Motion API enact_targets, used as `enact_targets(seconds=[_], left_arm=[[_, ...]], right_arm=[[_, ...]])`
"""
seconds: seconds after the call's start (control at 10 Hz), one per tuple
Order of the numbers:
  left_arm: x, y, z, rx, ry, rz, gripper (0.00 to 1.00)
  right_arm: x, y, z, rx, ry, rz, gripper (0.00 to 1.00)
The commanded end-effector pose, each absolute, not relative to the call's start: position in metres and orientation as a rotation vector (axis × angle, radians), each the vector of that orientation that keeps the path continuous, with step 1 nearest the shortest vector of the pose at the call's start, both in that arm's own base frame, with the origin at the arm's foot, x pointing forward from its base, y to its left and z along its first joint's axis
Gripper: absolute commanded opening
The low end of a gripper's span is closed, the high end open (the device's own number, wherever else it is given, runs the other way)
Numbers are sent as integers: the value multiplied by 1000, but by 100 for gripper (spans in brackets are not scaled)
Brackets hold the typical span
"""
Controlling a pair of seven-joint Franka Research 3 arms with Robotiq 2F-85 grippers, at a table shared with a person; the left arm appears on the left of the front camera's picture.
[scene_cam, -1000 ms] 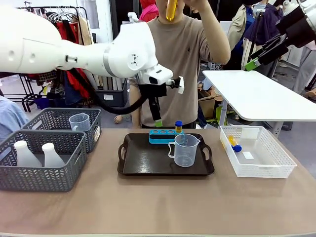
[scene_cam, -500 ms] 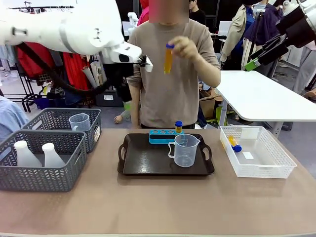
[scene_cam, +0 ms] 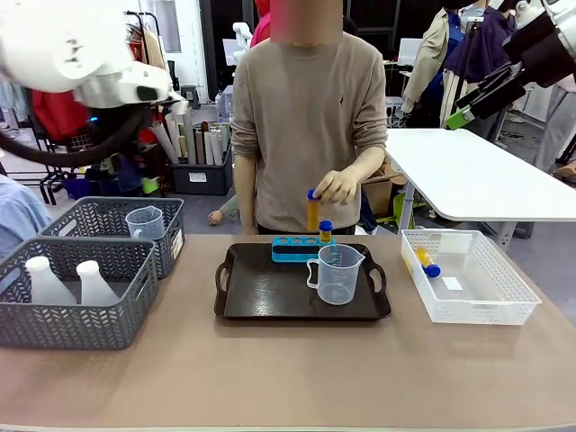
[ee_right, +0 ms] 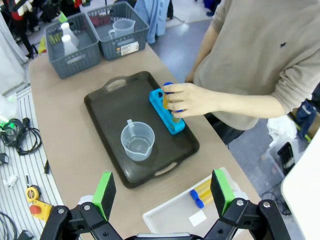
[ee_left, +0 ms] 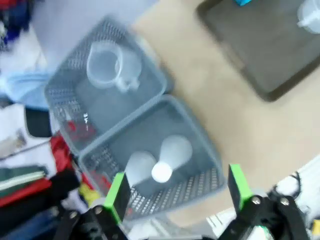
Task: Prepare the laboratory tools.
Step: Pick up one Small flask and place it on the Handle tray.
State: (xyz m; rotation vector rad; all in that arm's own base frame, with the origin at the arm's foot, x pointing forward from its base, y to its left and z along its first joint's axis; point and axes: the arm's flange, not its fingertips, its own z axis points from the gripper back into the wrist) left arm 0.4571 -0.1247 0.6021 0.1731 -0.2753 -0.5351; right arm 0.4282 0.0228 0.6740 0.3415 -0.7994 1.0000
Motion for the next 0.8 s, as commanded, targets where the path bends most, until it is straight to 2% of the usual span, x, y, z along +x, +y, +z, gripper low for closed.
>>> enact_targets(seconds=[0.0,0.3,0.4,0.5,0.7], left_arm=[[439,-82,579,228,-232,-433,100],[446,-20,541,161,-222,-399,100],[456,-27,538,133,-220,-397,100],[440,-21,546,176,-183,-374,100],[440,-21,546,176,-183,-374,100]], right_arm=[[428,23,675,346,-809,1013,100],[428,23,675,346,-809,1013,100],[428,23,675,346,-809,1013,100],[428,23,675,346,-809,1013,100],[428,23,675,346,-809,1013,100]])
